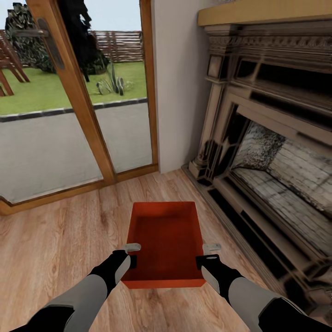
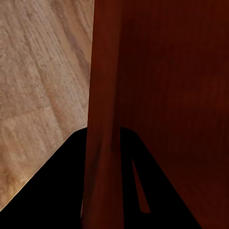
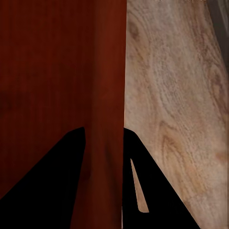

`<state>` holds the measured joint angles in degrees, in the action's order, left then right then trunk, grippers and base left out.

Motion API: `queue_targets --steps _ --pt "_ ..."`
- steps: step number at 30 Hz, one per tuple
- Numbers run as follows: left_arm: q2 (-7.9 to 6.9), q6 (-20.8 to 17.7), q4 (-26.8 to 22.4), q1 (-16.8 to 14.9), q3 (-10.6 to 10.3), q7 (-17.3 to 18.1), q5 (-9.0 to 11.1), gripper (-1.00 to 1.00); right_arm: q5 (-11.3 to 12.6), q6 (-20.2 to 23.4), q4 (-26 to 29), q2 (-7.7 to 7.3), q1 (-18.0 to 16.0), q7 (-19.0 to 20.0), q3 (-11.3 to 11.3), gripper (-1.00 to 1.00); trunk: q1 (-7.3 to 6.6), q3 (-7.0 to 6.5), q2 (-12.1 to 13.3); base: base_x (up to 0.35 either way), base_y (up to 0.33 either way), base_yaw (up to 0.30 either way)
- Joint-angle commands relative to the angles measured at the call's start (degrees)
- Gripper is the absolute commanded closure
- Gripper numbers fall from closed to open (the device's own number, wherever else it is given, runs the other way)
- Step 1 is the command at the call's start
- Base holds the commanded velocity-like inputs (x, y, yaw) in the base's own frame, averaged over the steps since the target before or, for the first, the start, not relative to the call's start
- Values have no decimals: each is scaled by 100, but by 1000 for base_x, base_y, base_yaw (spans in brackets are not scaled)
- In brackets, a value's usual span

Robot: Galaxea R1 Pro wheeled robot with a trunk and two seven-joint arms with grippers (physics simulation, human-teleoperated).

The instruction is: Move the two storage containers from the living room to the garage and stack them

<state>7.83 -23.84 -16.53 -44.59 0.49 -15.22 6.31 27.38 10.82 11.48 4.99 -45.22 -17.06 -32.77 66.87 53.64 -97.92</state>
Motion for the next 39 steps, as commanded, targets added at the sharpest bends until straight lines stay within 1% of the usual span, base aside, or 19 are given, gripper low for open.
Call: queue_targets --steps 1,39 --pt "-27 -54 45 3 -85 -69 -16 100 -75 25 37 -3 -7 -43 -54 100 -23 -15 40 0 0 0" --pt "-27 -68 45 3 -85 -69 -16 100 -92 35 38 -7 -8 -52 -62 100 -858 -697 1564 0 0 0"
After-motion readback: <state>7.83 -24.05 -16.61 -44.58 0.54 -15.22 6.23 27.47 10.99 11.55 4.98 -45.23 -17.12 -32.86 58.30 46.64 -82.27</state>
